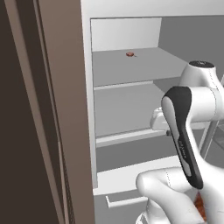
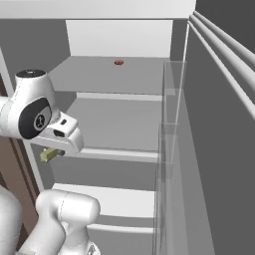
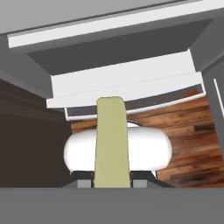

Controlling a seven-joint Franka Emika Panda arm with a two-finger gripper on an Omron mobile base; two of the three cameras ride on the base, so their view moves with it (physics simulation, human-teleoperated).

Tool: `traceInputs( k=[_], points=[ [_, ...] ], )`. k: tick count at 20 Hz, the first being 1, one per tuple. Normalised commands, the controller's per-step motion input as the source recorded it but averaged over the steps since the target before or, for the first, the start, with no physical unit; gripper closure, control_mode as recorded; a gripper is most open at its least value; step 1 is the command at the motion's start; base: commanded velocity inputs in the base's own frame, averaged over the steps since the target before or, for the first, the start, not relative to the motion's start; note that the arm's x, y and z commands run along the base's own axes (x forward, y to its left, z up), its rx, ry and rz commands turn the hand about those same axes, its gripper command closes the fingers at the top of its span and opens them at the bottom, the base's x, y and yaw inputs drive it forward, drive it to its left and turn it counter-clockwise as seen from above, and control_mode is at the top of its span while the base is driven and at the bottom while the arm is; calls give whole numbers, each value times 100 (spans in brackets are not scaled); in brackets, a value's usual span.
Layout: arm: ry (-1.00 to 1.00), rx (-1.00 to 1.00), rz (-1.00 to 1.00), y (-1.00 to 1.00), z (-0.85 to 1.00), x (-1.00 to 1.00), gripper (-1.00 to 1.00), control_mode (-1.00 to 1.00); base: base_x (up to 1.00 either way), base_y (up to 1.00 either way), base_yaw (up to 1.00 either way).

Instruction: Pick the egg and butter from the fridge and place them by the bowl for mixing.

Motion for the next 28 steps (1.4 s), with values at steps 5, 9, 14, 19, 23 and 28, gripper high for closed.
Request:
traceInputs(
  k=[5, 9, 14, 19, 23, 28],
  points=[
    [0, 0, 19, 1, 0, -6, 100, -100, 0, 0, 0],
    [0, 0, 3, 0, 0, -4, 100, 100, -45, -3, 2],
    [0, 0, 0, 0, 0, 0, 100, 100, -100, -31, 0],
    [0, 0, 0, 0, 0, 0, 100, 100, -100, -42, 0],
    [0, 0, 0, 0, 0, 0, 100, 100, -100, -45, 0],
    [0, 0, 0, 0, 0, 0, 100, 100, -100, -38, 1]
  ],
)
